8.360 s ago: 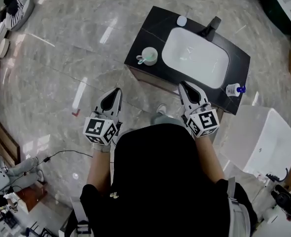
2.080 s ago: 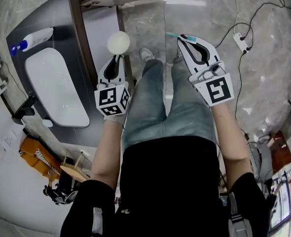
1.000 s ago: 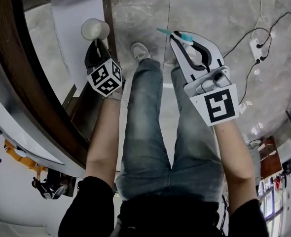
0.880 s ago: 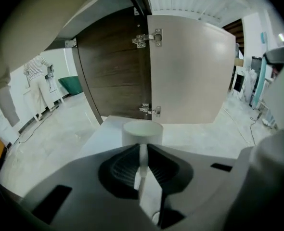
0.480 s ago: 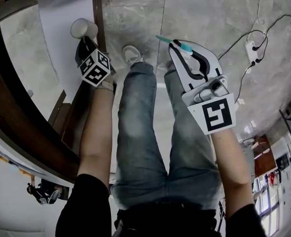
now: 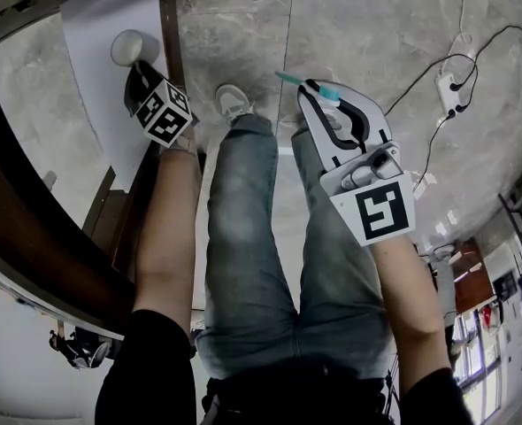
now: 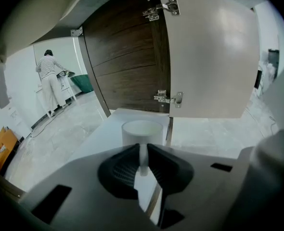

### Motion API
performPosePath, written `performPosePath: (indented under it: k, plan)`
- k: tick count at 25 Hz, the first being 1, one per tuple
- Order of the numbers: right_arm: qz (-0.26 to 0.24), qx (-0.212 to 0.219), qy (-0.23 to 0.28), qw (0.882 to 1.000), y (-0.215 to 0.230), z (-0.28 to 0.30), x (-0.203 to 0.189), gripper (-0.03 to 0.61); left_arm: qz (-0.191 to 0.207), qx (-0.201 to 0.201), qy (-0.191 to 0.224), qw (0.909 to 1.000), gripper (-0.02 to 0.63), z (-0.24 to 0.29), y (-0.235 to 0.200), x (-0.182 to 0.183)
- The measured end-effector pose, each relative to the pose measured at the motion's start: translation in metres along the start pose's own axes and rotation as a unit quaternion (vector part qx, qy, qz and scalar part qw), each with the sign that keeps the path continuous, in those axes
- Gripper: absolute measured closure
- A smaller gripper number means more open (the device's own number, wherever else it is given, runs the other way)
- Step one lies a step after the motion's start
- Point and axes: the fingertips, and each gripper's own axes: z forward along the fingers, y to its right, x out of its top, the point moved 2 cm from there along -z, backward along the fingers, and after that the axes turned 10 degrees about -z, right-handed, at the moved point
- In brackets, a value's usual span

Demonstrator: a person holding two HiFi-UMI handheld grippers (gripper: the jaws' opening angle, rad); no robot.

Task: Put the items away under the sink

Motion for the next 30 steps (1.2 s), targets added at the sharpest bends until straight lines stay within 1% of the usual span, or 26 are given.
performPosePath:
  k: [5, 10, 15, 16, 20, 22, 25, 28, 30]
  plan:
    - [0.008, 0.006, -0.01, 1.0, 0.0, 0.004, -0.003, 0.529, 0.007, 0.006, -0.01, 0.9999, 0.551, -0.002, 0.003, -0.005]
    - [0.01, 0.02, -0.013, 1.0, -0.001, 0.003, -0.003, 0.529, -0.032, 0.018, -0.05, 0.9981, 0.549, -0.004, -0.002, -0.027]
    - [0.011, 0.022, -0.018, 1.0, 0.004, 0.0, -0.011, 0.529, -0.045, 0.02, -0.073, 0.9961, 0.549, -0.003, -0.004, -0.042]
    - [0.011, 0.023, -0.019, 0.999, 0.005, -0.001, -0.012, 0.529, -0.045, 0.017, -0.077, 0.9959, 0.545, -0.003, -0.003, -0.044]
    - [0.011, 0.027, -0.02, 0.999, 0.001, -0.004, -0.016, 0.529, -0.054, 0.005, -0.09, 0.9945, 0.472, -0.005, -0.001, -0.049]
    - [0.012, 0.03, -0.02, 0.999, -0.001, -0.007, -0.016, 0.529, -0.061, 0.002, -0.093, 0.9937, 0.451, -0.009, -0.001, -0.049]
    - [0.013, 0.036, -0.016, 0.999, -0.001, -0.01, -0.014, 0.529, -0.076, 0.001, -0.099, 0.9922, 0.443, -0.022, 0.004, -0.05]
    - [0.01, 0.036, -0.003, 0.999, 0.004, -0.01, -0.009, 0.529, -0.088, 0.0, -0.103, 0.9907, 0.442, -0.048, 0.01, -0.052]
    - [0.009, 0.037, 0.006, 0.999, 0.009, -0.01, -0.001, 0.529, -0.09, -0.003, -0.105, 0.9904, 0.443, -0.068, 0.015, -0.051]
